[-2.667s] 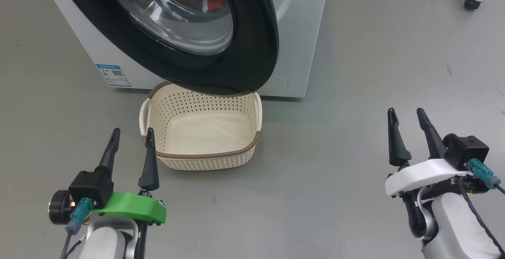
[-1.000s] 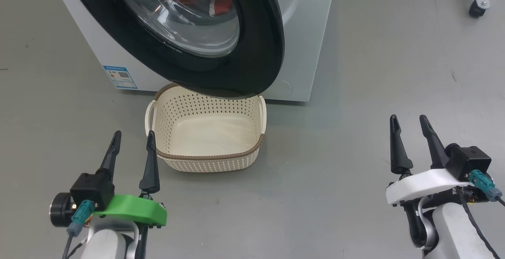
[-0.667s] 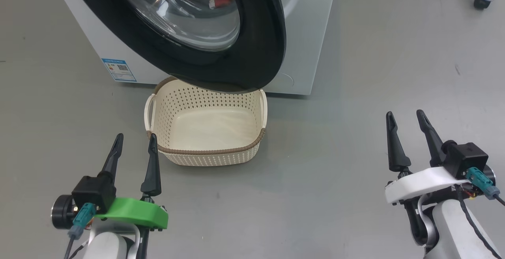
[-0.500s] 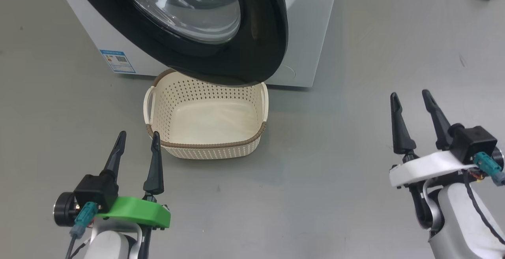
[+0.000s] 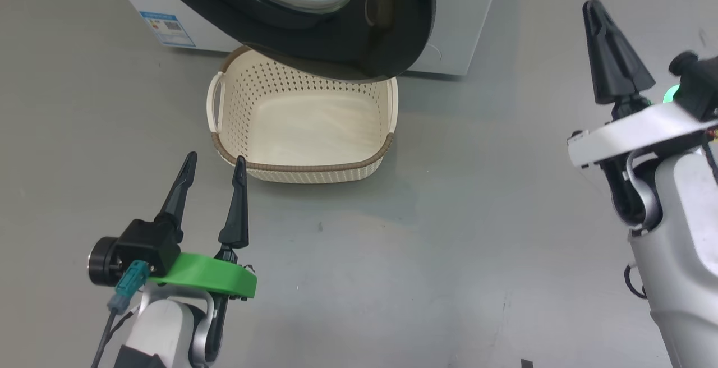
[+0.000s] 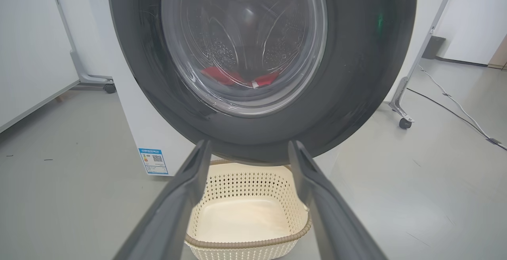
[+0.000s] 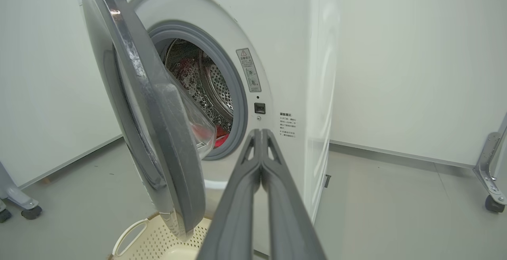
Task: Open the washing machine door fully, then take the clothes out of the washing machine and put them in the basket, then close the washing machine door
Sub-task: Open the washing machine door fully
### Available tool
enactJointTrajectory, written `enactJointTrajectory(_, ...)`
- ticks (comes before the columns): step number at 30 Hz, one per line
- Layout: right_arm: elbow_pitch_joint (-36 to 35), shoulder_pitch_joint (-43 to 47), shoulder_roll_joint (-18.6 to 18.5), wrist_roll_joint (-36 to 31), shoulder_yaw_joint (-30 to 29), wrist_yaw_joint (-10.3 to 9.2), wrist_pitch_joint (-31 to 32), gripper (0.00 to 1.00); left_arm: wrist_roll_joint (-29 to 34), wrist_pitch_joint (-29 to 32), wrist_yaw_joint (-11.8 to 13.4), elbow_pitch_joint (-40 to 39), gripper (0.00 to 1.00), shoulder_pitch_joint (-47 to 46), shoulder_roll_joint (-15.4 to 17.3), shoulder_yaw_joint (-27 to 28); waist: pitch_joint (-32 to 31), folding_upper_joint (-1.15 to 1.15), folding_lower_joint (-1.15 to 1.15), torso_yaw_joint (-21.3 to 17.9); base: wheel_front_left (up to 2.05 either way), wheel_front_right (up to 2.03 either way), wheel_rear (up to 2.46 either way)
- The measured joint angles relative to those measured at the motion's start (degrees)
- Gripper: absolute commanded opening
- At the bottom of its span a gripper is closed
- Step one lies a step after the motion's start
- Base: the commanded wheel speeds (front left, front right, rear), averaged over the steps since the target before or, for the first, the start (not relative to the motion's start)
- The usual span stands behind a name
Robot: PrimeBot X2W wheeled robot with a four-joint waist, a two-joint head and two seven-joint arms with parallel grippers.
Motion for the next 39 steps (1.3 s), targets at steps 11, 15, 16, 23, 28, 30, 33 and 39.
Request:
enactJointTrajectory(11, 4.7, -13.6, 5.2, 22.4, -4.1, 0.01, 17.6, 0.0, -1.5, 0.0, 0.0, 0.1, 1.0, -3.3, 0.0, -1.9, 5.1, 0.0, 0.0, 3.4, 0.0, 0.0, 0.0)
enactJointTrajectory(15, 7.2, -17.8, 6.2, 29.5, -5.9, 0.01, 24.3, 0.0, -1.8, 0.0, -0.1, 0.4, 1.0, -4.1, 0.0, -2.2, 6.3, 0.0, 0.0, 4.7, 0.0, 0.0, 0.0)
enactJointTrajectory(16, 7.9, -18.7, 6.2, 30.8, -6.4, -0.02, 25.8, 0.0, -2.0, 0.0, -0.1, 0.5, 1.0, -4.2, 0.0, -2.3, 6.5, 0.0, 0.0, 5.0, 0.0, 0.0, 0.0)
enactJointTrajectory(23, 11.2, -23.6, 6.5, 36.4, -8.5, -2.59, 32.8, 0.0, -2.1, 0.0, -0.1, 0.7, 1.0, -5.0, -0.1, -2.5, 7.7, 0.0, 0.0, 6.5, 0.0, 0.0, 0.0)
enactJointTrajectory(28, 13.9, -26.2, 6.8, 39.3, -8.8, -4.71, 37.6, 0.0, -2.2, 0.0, 0.0, 0.8, 1.0, -5.1, -0.1, -2.5, 8.1, 0.0, 0.0, 7.1, 0.0, 0.0, 0.0)
enactJointTrajectory(30, 14.8, -26.8, 6.9, 40.6, -8.9, -5.68, 39.4, 0.0, -2.6, 0.0, 0.0, 0.9, 1.0, -5.2, -0.1, -2.6, 8.2, 0.0, 0.0, 7.2, 0.0, 0.0, 0.0)
enactJointTrajectory(33, 16.1, -27.8, 7.1, 43.1, -9.3, -7.08, 42.0, 0.0, -2.6, 0.0, 0.1, 1.0, 1.0, -5.3, -0.1, -2.8, 8.4, 0.0, 0.0, 7.3, 0.0, 0.0, 0.0)
enactJointTrajectory(39, 18.0, -29.9, 7.2, 45.5, -9.8, -9.75, 46.0, 0.0, -3.0, 0.0, 0.1, 1.2, 1.0, -5.6, -0.1, -3.4, 8.6, 0.0, 0.0, 7.7, 0.0, 0.0, 0.0)
